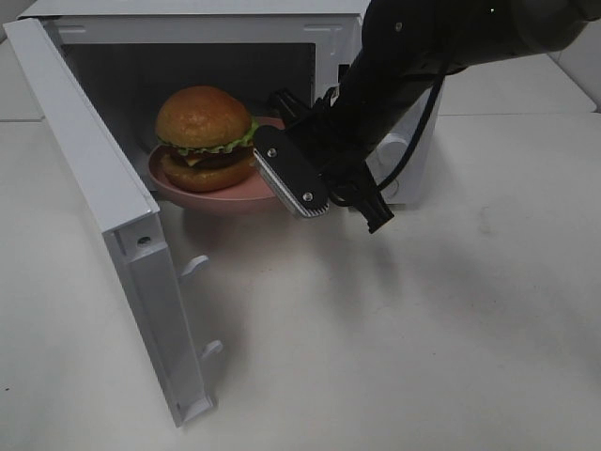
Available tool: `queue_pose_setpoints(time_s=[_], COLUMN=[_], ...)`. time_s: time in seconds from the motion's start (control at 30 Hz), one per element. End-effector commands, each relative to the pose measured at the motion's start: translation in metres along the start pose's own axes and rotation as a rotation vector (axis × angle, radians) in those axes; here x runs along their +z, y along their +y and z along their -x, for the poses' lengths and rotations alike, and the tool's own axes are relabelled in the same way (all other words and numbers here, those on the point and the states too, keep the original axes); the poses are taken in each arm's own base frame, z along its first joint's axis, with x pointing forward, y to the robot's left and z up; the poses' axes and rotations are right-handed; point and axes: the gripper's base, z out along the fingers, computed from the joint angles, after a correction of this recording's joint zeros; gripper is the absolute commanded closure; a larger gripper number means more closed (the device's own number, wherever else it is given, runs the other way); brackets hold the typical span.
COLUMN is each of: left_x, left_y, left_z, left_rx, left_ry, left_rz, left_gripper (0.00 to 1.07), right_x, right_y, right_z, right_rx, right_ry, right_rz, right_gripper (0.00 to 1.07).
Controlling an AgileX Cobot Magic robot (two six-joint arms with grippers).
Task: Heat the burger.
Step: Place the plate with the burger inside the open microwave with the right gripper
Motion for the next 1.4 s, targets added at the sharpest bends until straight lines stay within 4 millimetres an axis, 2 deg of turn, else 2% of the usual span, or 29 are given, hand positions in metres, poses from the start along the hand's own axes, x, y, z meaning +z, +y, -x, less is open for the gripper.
queue_pose_setpoints(time_s=[0.03,0.23,0.4,1.07,1.4], left_x=[-0.002,-0.002,-0.002,-0.002,-0.002], left_y=[0.000,0.000,0.000,0.000,0.000], left_z=[-0.002,-0.002,-0.002,-0.002,-0.002], left_rx=[-0.004,-0.004,-0.004,-0.004,-0.004], left_ry=[-0.028,-0.028,-0.028,-0.028,-0.028], left_rz=[-0.006,-0.006,-0.006,-0.006,-0.006], left_gripper=[0.09,0.09,0.09,0.09,0.09], right_x=[-0.002,0.003,0.013,0.044,0.055], right_y=[-0.022,-0.031,-0.047,-0.075,-0.097], right_z=[-0.005,-0.007,-0.010,-0.022,-0.030], right_rx=[0.025,0.031,0.062,0.127,0.196], right_ry=[0.030,0.042,0.053,0.102,0.144], right_rz=[-0.117,-0.131,-0.159,-0.160,-0.188], right_gripper=[1.04,1.04,1.04,1.03,1.03])
